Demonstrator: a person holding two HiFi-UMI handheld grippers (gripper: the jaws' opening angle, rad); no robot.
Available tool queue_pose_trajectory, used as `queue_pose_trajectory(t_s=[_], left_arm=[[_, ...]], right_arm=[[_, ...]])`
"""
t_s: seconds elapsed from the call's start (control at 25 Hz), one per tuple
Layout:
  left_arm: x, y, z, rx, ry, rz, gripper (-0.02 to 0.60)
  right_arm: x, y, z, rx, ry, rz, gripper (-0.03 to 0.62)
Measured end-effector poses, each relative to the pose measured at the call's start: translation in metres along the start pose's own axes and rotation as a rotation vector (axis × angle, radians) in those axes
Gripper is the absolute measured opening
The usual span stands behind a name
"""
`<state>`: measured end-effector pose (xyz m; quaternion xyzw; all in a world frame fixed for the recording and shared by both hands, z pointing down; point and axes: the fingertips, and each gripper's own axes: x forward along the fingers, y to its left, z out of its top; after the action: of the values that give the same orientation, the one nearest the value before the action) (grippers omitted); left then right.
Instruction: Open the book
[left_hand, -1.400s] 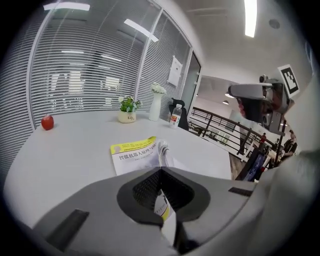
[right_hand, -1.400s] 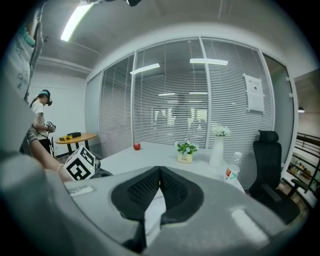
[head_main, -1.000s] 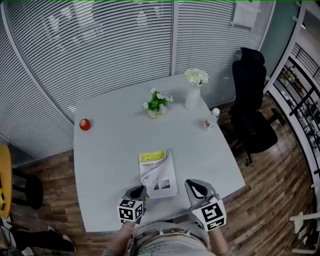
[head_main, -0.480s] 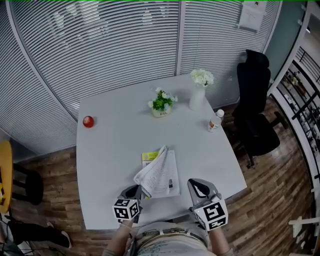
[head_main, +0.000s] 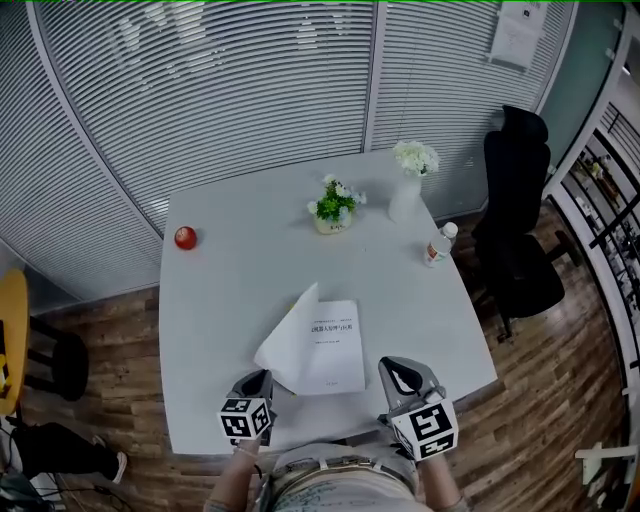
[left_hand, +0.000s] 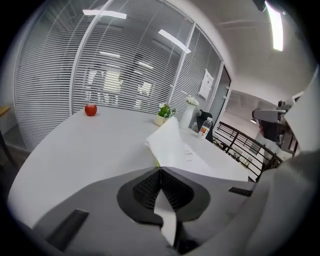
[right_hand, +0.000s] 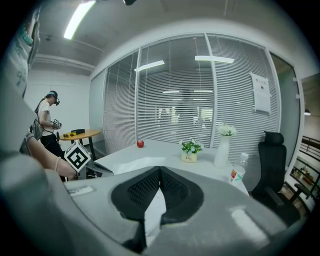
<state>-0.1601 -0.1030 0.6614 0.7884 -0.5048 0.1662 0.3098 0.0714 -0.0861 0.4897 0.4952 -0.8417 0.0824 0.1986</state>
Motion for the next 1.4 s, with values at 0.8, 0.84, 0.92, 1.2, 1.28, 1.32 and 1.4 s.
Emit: queue_pose_trajectory(t_s=[0.8,0.84,0.92,1.2,1.28,1.32,1.4], left_arm=[[-0.021,0.047,-0.037,-0.161,0.027,0.109,0.005],[-0.021,0.048,-0.039,-0.175,0.028,0.111,0.005],[-0.022,0.052,-0.043,-0.199,0.032,0.117,0.006],[-0.025,0.059,-0.060,-0.229,0.074,0.126,0.009],[-0.026,0.060,-0.064,-0.241,0.092,0.123,0.011],[-0.026,0.062,-0.066,-0.247,0.099,0.123,0.011],[-0.026,0.063,-0.070,-0.257,0.109,0.117,0.012]], right_arm=[[0.006,0.004,0.005,-0.021,0.014,-0.007,0.003],[0.007,0.004,0.005,-0.018,0.016,-0.009,0.003],[0.009,0.005,0.005,-0.015,0.017,-0.010,0.003],[0.014,0.010,0.007,-0.022,0.022,-0.009,0.003],[0.017,0.012,0.009,-0.026,0.024,-0.008,0.003],[0.019,0.013,0.009,-0.028,0.025,-0.006,0.003],[0.022,0.014,0.009,-0.033,0.029,-0.002,0.003]])
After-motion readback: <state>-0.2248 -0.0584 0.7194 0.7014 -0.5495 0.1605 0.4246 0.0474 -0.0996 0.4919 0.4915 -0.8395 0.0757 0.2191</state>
